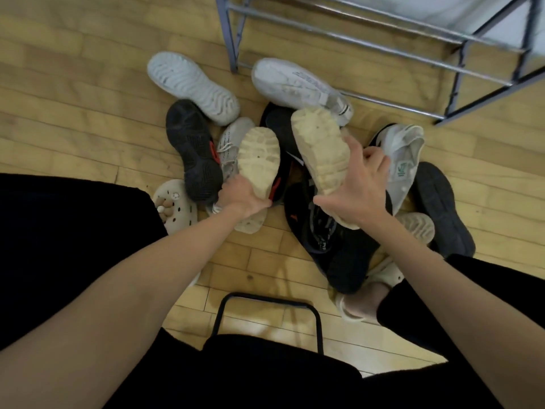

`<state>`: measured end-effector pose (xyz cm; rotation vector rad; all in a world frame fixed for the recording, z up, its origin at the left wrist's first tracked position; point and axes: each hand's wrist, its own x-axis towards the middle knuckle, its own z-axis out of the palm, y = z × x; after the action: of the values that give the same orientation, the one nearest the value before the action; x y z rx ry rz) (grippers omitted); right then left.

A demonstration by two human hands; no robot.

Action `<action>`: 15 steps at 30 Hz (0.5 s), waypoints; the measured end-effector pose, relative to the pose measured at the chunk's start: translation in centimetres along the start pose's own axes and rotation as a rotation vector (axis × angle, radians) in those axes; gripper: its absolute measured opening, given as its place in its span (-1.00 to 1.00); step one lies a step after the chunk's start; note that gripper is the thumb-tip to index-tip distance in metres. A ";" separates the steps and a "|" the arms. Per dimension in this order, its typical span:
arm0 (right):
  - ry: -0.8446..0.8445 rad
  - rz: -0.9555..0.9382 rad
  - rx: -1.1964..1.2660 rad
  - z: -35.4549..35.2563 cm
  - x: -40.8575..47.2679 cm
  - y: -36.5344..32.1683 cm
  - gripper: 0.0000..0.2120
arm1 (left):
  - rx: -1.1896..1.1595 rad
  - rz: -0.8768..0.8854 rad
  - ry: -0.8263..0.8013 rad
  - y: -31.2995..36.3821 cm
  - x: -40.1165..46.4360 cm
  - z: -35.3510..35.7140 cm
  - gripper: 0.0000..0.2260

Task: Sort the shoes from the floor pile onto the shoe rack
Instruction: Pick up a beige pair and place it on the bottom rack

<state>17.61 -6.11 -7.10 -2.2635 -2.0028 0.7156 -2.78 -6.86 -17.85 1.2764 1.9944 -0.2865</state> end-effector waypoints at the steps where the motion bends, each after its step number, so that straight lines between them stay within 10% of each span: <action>1: 0.025 -0.024 -0.046 -0.1 -0.4 0.3 0.09 | 0.010 -0.006 0.003 0.1 -0.2 -0.1 -0.07; 10: 0.085 -0.061 -0.116 -3.0 -1.9 2.0 0.05 | -0.336 -0.137 -0.169 2.3 -2.3 -5.1 0.01; 15: -0.054 0.186 0.330 -5.8 -2.0 2.9 -0.20 | -0.552 -0.036 -0.057 4.2 -5.0 -9.5 -0.26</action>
<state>22.23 -6.91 -2.19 -2.2656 -1.5631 1.0456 -2.45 -3.19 -6.91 0.8688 1.8684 0.2015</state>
